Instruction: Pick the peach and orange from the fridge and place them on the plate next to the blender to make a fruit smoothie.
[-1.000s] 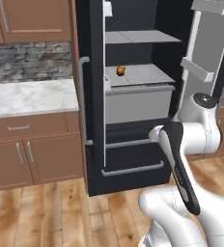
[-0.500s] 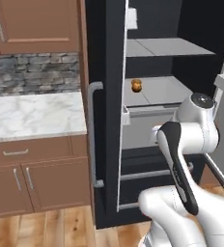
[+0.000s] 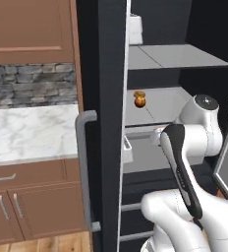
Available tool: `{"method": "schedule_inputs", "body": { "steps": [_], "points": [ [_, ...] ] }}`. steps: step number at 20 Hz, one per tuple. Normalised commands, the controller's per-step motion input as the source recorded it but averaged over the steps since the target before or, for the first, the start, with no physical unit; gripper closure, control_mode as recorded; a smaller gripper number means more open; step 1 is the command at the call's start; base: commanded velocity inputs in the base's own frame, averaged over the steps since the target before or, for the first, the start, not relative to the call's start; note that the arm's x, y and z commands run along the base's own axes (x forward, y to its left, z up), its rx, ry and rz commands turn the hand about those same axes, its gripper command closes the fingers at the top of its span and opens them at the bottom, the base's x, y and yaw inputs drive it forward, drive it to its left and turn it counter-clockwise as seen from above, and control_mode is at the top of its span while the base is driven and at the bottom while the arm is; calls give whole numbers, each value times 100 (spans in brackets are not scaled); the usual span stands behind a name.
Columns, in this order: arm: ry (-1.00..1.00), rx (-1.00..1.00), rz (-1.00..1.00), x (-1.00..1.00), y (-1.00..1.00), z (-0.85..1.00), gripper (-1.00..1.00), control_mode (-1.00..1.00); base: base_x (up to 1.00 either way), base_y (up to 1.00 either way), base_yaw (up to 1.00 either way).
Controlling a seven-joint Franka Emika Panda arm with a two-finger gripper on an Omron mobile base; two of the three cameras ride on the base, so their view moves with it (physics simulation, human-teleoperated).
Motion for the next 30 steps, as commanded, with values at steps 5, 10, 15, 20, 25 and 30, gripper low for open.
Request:
{"method": "schedule_inputs", "body": {
  "steps": [5, 10, 15, 20, 25, 30],
  "points": [
    [0, 0, 0, 0, 0, 0, -100, 100, 34, -43, 0],
    [0, 0, 0, 0, 0, 0, -100, 100, 34, -32, 0],
    [0, 0, 0, 0, 0, 0, -100, 100, 72, 0, 0],
    [-6, 0, 0, 11, 0, 14, -100, -100, 32, -1, 0],
    [-27, -3, 0, 12, 0, 60, -100, -100, 0, 0, 0],
    [-22, 0, 0, 39, 0, 38, -100, -100, 0, 0, 0]
  ]
}}
